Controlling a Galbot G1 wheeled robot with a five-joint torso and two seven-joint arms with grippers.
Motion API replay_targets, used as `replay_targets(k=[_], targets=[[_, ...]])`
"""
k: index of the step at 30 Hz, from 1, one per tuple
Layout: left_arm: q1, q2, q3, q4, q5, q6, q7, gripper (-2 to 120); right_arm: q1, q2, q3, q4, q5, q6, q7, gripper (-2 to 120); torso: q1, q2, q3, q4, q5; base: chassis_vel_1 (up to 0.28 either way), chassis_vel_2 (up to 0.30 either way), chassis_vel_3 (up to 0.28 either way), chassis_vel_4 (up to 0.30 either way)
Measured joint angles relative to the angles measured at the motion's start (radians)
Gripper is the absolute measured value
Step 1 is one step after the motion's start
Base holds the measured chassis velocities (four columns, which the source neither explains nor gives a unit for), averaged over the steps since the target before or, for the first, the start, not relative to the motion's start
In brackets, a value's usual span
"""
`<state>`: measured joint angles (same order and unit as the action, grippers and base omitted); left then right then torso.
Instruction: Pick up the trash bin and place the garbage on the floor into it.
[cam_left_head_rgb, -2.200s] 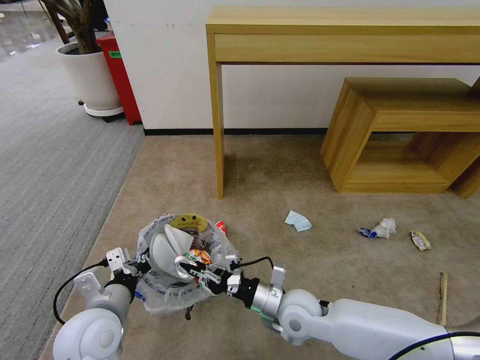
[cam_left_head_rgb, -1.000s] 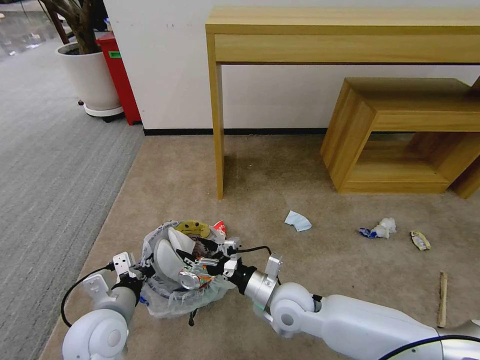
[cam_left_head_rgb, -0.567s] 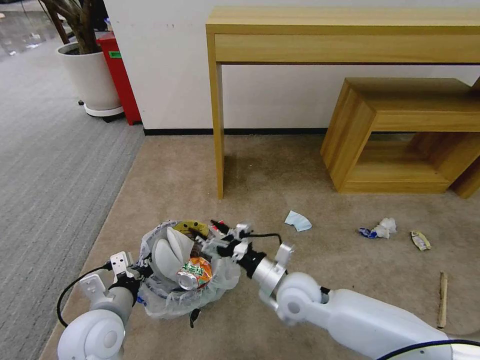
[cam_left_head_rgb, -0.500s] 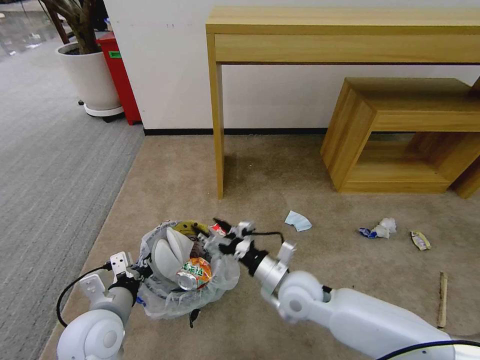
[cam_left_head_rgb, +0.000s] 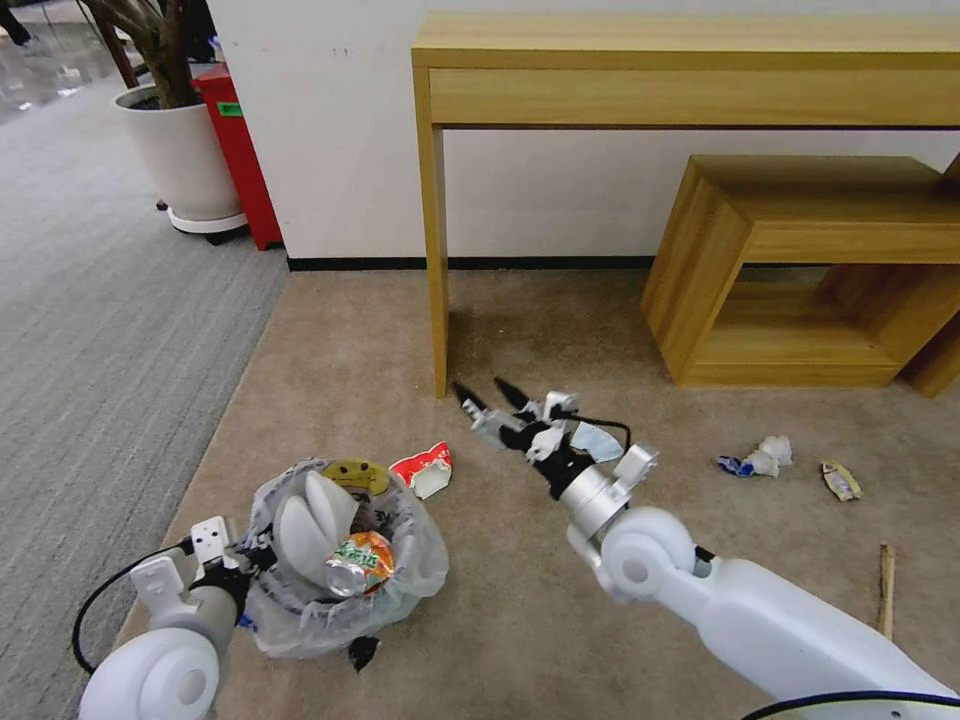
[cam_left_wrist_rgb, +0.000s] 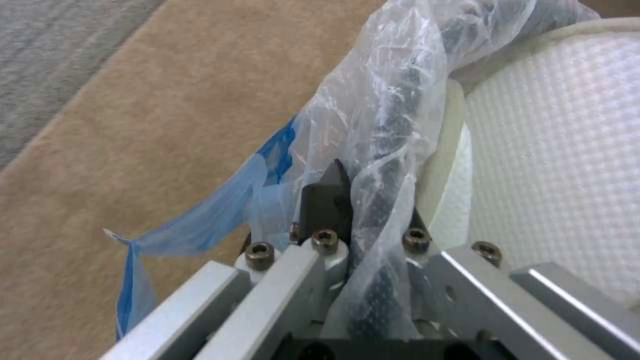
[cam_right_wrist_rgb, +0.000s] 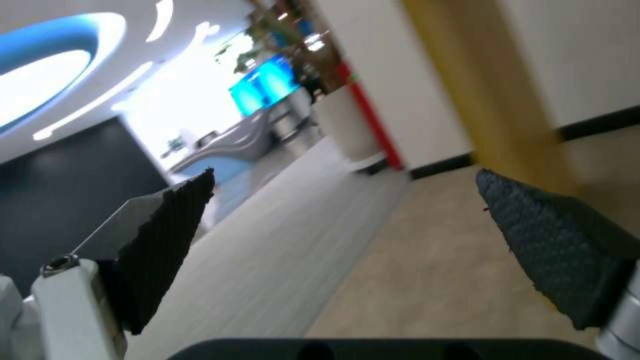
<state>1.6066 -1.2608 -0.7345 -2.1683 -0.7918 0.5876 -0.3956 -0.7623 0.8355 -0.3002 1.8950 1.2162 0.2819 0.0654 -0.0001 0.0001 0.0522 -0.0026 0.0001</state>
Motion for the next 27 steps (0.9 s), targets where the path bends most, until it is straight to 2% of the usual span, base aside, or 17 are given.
replay_targets(k=[2,10,12,14,18,22,27], targets=[[0.011,-0.006,-0.018,-0.009,0.002,0.002,-0.008,1,-0.039,-0.003,0.065,-0.009,-0.024,-0.004,0.021,100,0.000,0.000,0.000,-0.0001,0.0000,0.000,0.000,0.000,0.000],[0.039,-0.017,-0.076,-0.024,0.013,0.008,-0.021,1,-0.147,-0.009,0.194,-0.056,-0.141,-0.009,0.120,100,0.000,0.000,0.000,0.0000,0.0002,0.000,0.000,0.000,0.000],[0.041,-0.017,-0.078,-0.025,0.013,0.008,-0.021,1,-0.150,-0.009,0.198,-0.057,-0.145,-0.009,0.124,100,0.000,0.000,0.000,0.0000,0.0003,0.000,0.000,0.000,0.000],[0.058,-0.017,-0.102,-0.036,0.013,0.008,-0.019,1,-0.193,-0.004,0.252,-0.072,-0.197,-0.023,0.188,100,0.000,0.000,0.000,-0.0004,-0.0002,0.000,0.000,0.000,0.000],[0.075,-0.016,-0.131,-0.049,0.010,0.008,-0.017,1,-0.222,-0.002,0.282,-0.097,-0.245,-0.029,0.228,100,0.000,0.000,0.000,0.0000,-0.0001,0.000,0.000,0.000,0.000],[0.087,-0.015,-0.165,-0.054,0.004,0.008,-0.014,1,-0.241,0.002,0.295,-0.139,-0.322,-0.013,0.235,100,0.000,0.000,0.000,-0.0003,0.0001,0.000,0.000,0.000,0.000],[0.102,-0.020,-0.183,-0.055,0.002,0.009,-0.013,1,-0.242,0.012,0.295,-0.166,-0.356,0.001,0.241,100,0.000,0.000,0.000,-0.0001,-0.0001,0.000,0.000,0.000,0.000]])
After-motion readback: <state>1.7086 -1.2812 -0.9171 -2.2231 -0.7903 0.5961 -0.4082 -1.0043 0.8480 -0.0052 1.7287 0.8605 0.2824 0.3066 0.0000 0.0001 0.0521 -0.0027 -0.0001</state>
